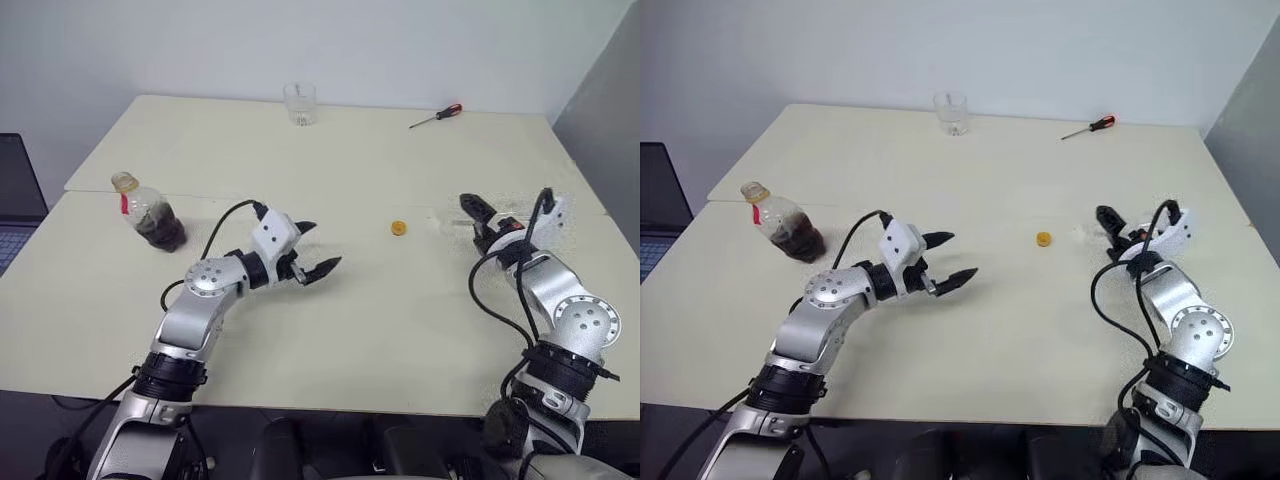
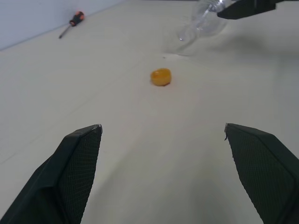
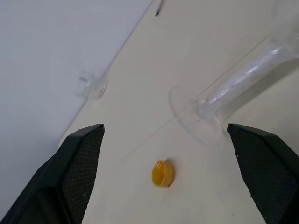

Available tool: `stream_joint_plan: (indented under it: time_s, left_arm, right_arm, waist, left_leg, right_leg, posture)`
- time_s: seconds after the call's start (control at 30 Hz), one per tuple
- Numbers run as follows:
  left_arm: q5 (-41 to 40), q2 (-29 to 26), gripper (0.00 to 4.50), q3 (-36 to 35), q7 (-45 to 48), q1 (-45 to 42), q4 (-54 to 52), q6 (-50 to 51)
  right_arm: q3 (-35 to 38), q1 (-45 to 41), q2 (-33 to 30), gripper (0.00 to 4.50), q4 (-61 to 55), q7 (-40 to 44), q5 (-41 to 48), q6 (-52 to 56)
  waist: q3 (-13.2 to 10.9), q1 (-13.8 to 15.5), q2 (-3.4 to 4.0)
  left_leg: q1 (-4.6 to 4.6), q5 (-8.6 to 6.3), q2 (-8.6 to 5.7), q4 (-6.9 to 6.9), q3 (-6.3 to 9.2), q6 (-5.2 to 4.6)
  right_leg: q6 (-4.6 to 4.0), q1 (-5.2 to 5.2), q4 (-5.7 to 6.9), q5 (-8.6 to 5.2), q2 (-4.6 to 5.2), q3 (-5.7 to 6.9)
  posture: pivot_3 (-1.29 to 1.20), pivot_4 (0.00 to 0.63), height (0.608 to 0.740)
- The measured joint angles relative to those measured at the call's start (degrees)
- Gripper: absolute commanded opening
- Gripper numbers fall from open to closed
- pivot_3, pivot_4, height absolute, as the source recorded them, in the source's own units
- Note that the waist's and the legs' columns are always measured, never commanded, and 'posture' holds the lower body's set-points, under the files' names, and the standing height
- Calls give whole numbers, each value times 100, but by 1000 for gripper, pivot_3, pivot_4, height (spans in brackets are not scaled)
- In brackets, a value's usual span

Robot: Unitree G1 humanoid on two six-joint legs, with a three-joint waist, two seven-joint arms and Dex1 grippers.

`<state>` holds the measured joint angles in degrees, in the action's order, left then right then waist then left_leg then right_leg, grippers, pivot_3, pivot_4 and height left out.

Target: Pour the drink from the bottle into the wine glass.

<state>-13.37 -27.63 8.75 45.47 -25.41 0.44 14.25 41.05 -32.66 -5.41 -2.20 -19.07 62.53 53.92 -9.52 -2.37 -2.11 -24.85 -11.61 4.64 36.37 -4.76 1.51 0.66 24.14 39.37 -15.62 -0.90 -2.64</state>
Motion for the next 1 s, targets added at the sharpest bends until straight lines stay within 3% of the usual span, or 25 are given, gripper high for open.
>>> stream_joint_plan:
  time_s: [0.33, 0.77, 0.87, 1.0]
  left_arm:
    - [184, -175, 4476, 333, 527, -329, -90, 268]
    - [253, -172, 4476, 296, 499, -342, -94, 308]
    - [260, -206, 4500, 262, 493, -342, -94, 308]
    - [264, -206, 4500, 230, 463, -341, -97, 333]
  right_arm:
    - [65, -647, -18, 4500, 1545, -314, 115, -807]
    - [-194, -1386, -501, 4500, 3881, 897, -819, -2424]
    - [-198, -1629, -608, 3919, 4463, 1148, -1031, -2735]
    - [-242, -1822, -699, 2503, 5069, 1289, -1370, -3174]
  waist:
    - [-2, -50, 5]
    - [-2, -60, 5]
    - [-2, -63, 5]
    - [-2, -64, 5]
  left_leg:
    - [7, 3, -5, 4, -2, -4]
    - [10, 4, -5, 14, -5, -6]
    - [10, 7, -5, 19, -4, -11]
    - [9, 7, -5, 22, -5, -11]
  right_leg:
    - [8, -3, 2, -2, 2, 3]
    - [12, -13, -4, -1, 4, 7]
    - [14, -15, -3, 0, 4, 6]
    - [9, -15, -3, 3, 4, 4]
  posture:
    - [0, 150, 740]
    - [0, 150, 740]
    - [0, 150, 740]
    - [0, 150, 740]
